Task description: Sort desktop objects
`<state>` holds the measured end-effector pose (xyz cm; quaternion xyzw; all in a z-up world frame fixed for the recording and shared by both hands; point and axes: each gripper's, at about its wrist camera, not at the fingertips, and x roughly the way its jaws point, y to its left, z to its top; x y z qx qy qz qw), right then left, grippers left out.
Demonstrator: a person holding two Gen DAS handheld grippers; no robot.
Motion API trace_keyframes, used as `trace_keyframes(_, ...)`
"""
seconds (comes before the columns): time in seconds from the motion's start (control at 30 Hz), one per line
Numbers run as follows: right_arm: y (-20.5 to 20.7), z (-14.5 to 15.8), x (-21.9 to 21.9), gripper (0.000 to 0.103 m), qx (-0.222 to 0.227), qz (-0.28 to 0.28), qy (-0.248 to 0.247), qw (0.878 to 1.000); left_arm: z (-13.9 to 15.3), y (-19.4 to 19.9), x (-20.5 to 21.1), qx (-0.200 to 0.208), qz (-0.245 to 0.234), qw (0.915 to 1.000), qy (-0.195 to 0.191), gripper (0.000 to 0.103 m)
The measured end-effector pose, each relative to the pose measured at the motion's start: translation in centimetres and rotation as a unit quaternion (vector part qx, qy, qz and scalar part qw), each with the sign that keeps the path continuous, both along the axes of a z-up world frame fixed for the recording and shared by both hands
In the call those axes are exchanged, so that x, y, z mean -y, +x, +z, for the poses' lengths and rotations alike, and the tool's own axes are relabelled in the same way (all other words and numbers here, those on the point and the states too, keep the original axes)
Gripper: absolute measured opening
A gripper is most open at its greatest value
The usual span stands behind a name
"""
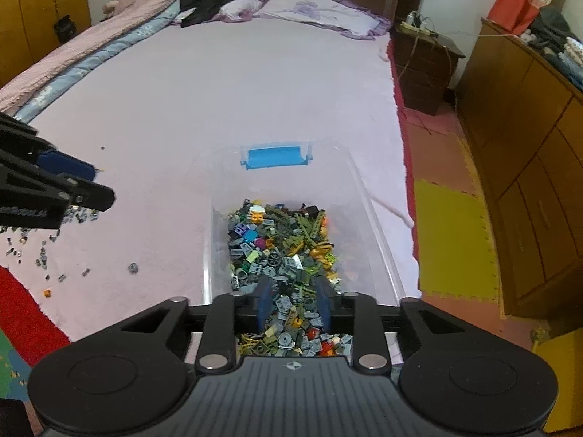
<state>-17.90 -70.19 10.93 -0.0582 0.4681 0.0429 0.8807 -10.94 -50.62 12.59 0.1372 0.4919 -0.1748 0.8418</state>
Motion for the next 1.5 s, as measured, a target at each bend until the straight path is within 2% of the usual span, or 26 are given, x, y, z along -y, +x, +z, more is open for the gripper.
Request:
trace_keyframes(0.23,-0.4,0.3,-0.6,0.055,-0.003,0.008,0.001,1.000,-0.1,-0.7,-1.0,0.001,0.028,0.9996,0.002,0.054)
trace_keyframes(0.37,-0.6,0.6,-1.0,0.062,-0.001,0.021,0.004,1.000,0.2,-1.4,-1.7,0.004,0.053,0.9986,0.004,0.059)
trace_keyframes(0.43,-0.6,0.6,-1.2,0.063,-0.001,0.028,0.006,1.000,0.4,-1.9,-2.2,0.009,0.070,0.9975,0.003,0.063)
trace_keyframes(0.7,-0.5,0.1,-2.2,0.066,-0.019,0.065,0.038,0.997,-0.2,-6.7,-4.7,-0.001,0.161,0.9869,-0.003,0.065)
trace_keyframes(0.83,-0.4,-0.4,-3.3,0.066,-0.034,0.054,0.056,0.996,-0.4,-9.6,-5.6,-0.011,0.177,0.9842,-0.003,0.065)
trace_keyframes(1.0,-1.1,0.0,-5.7,0.066,-0.026,0.055,0.058,0.996,0.2,-12.3,-7.2,0.005,0.191,0.9815,-0.009,0.068)
trace_keyframes(1.17,-3.1,1.0,-8.5,0.067,-0.016,0.036,0.052,0.998,1.0,-16.0,-9.4,0.022,0.187,0.9820,-0.018,0.069)
trace_keyframes(1.3,-5.6,1.9,-11.1,0.067,-0.027,0.007,0.079,0.997,2.0,-19.3,-12.3,0.036,0.189,0.9811,-0.024,0.069)
trace_keyframes(1.5,-9.4,4.3,-16.2,0.067,-0.005,0.032,0.088,0.996,3.4,-21.6,-18.5,0.055,0.243,0.9681,-0.028,0.071)
